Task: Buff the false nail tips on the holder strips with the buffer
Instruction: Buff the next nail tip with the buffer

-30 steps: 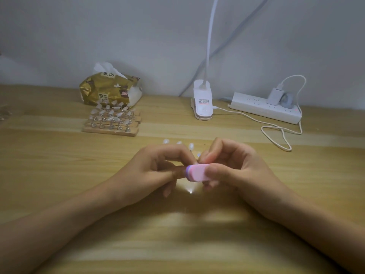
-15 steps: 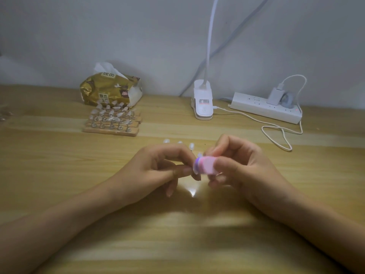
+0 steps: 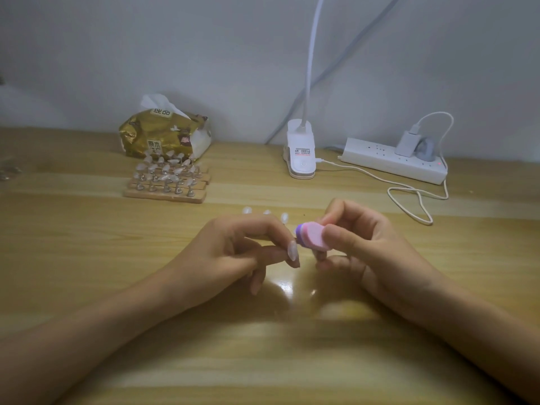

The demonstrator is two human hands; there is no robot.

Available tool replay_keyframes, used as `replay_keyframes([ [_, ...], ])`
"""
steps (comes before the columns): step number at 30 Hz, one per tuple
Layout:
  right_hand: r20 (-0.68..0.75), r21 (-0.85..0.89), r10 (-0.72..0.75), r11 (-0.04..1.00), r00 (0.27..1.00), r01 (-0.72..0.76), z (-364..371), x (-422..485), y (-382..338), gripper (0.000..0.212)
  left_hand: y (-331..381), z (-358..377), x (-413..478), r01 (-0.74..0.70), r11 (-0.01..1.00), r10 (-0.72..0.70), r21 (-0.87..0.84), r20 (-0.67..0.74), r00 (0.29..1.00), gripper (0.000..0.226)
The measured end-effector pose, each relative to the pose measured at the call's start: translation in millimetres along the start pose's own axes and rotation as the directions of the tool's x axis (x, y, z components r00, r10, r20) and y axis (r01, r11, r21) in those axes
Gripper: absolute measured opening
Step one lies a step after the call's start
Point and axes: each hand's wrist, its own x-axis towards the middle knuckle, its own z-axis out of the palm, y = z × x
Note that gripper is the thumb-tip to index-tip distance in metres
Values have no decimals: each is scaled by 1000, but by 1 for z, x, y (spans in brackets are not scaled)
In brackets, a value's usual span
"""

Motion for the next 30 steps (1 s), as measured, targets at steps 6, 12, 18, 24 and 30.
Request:
replay_keyframes([
  [6, -43, -28, 46, 998, 998, -47, 1, 1, 0, 16, 1, 0, -2, -8, 1000, 8, 11, -31, 999, 14],
  [12, 33, -36, 18, 999, 999, -17, 8, 0, 3, 18, 0, 1, -1, -27, 999, 28, 38, -26, 999, 7],
  [18, 46, -5, -17, 1000, 999, 17, 4, -2, 0, 18, 2, 2, -2, -33, 999, 34, 27, -19, 999, 5],
  [24, -69, -23, -4, 1000, 998, 3, -1, -1, -2, 18, 2, 1, -2, -41, 999, 41, 3, -16, 999, 12],
  [30, -12, -57, 27, 998, 1000, -27, 5, 1, 0, 17, 1, 0, -2, -45, 998, 46, 41, -27, 999, 6],
])
